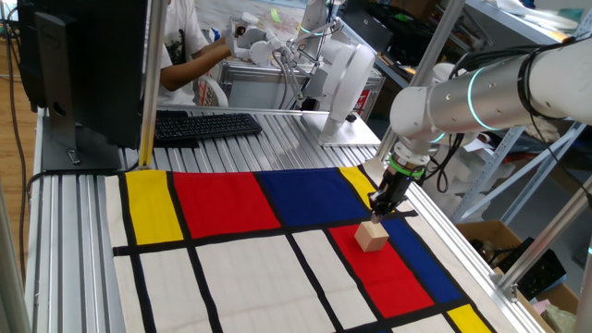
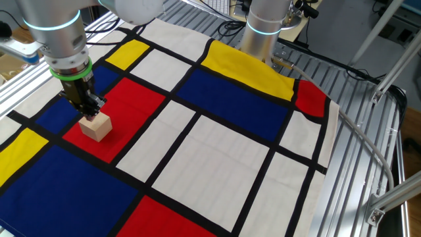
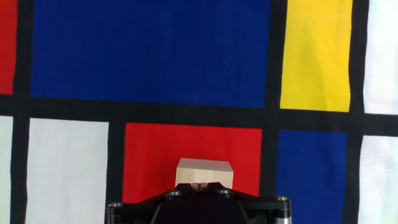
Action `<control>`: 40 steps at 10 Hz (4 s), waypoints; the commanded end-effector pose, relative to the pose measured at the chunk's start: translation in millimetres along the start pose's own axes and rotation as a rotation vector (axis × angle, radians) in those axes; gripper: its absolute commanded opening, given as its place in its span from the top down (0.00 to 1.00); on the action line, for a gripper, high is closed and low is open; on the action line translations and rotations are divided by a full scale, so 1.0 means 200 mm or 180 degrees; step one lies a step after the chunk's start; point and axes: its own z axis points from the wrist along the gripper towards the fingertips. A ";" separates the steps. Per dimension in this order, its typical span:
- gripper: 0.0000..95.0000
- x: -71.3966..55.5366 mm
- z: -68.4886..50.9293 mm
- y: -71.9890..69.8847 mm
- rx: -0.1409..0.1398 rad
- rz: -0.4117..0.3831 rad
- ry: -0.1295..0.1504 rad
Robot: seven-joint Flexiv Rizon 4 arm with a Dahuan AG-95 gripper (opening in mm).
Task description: Hold a small block with the gripper and sweep it from left to right on the table
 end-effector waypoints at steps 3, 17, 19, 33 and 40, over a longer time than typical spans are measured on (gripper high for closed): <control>0.60 0.00 0.00 0.00 0.0030 0.0031 0.0018; 0.40 0.00 0.01 0.00 0.0040 0.0090 0.0026; 0.40 0.00 0.01 0.00 0.0040 0.0090 0.0026; 0.20 0.00 0.04 0.01 0.0073 0.0226 0.0005; 0.20 0.00 0.05 0.01 0.0082 0.0235 0.0007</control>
